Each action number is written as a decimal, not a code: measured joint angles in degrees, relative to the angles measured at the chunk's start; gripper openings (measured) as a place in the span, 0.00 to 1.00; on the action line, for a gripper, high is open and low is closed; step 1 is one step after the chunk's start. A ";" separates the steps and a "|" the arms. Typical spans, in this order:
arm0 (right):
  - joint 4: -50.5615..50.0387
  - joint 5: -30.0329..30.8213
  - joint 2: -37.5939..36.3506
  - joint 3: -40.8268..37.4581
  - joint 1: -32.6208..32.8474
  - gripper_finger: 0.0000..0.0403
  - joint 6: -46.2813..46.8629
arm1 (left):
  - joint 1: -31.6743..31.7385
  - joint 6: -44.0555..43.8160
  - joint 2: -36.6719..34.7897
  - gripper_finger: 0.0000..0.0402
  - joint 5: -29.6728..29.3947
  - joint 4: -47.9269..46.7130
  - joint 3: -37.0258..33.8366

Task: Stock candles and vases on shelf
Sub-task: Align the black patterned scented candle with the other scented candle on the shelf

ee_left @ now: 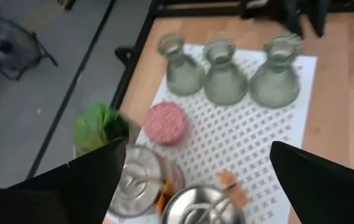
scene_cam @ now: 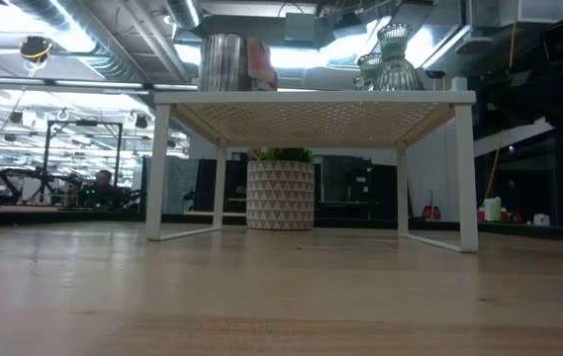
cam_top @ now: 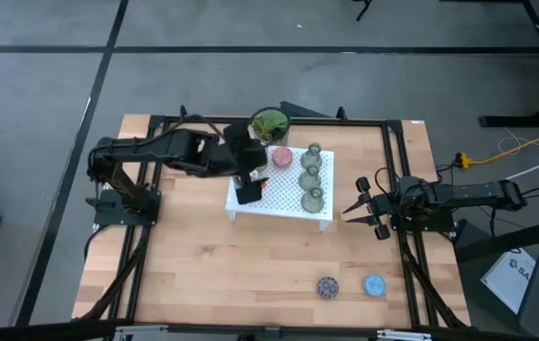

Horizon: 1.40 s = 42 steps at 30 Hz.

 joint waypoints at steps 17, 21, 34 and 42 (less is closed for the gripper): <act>-0.01 0.01 0.00 0.00 0.00 0.31 0.00 | -16.55 2.92 8.60 0.99 -8.94 17.95 -0.04; 0.00 0.00 0.00 0.02 -0.01 0.31 0.00 | -19.17 2.92 13.62 0.99 -11.56 22.08 -0.07; 0.00 -0.01 0.00 0.00 0.01 0.31 0.00 | -21.30 7.97 30.88 0.99 -17.53 49.04 -0.09; 0.00 0.01 0.00 0.00 -0.01 0.31 0.00 | -21.32 2.29 39.43 0.99 -14.25 66.76 -0.13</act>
